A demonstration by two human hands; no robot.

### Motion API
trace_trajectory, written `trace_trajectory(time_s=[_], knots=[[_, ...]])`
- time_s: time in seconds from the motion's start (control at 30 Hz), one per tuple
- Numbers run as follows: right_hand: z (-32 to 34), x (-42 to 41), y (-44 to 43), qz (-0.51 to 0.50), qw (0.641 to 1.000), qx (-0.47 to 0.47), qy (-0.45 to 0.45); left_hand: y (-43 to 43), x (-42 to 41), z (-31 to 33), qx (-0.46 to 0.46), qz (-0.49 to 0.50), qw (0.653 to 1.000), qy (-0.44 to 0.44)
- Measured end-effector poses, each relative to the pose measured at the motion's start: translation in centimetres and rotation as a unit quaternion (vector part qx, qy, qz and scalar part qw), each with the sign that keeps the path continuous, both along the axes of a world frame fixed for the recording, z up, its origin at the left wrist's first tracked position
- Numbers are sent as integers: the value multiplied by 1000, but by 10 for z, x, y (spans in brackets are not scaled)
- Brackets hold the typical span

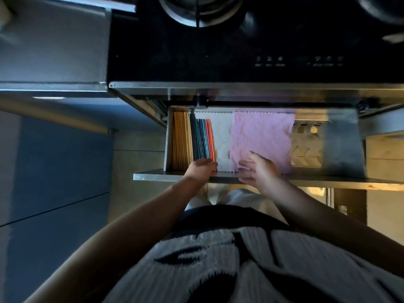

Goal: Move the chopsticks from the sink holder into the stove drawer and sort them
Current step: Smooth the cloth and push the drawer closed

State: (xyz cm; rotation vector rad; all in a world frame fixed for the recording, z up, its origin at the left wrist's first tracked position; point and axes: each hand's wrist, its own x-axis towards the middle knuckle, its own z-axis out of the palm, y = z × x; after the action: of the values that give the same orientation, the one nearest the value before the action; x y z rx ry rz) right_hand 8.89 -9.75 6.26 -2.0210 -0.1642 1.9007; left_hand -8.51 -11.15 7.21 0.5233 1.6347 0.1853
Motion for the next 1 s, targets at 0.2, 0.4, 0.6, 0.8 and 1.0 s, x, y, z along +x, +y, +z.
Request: trace_trajectory(time_s=[0.2, 0.4, 0.6, 0.8, 1.0], knots=[[10, 32, -36, -55, 993, -76, 70, -25, 11, 2, -178, 177, 963, -101], [3, 47, -54, -93, 982, -151, 72, -46, 14, -13, -230, 251, 929, -143], [-5, 51, -51, -158, 977, -116, 83, -48, 12, -16, -195, 354, 902, -154], [-7, 50, -46, -183, 972, -112, 97, -44, 16, -13, -181, 398, 881, -181], [-3, 47, -38, -225, 964, -109, 93, -42, 17, -12, -171, 395, 881, -198]])
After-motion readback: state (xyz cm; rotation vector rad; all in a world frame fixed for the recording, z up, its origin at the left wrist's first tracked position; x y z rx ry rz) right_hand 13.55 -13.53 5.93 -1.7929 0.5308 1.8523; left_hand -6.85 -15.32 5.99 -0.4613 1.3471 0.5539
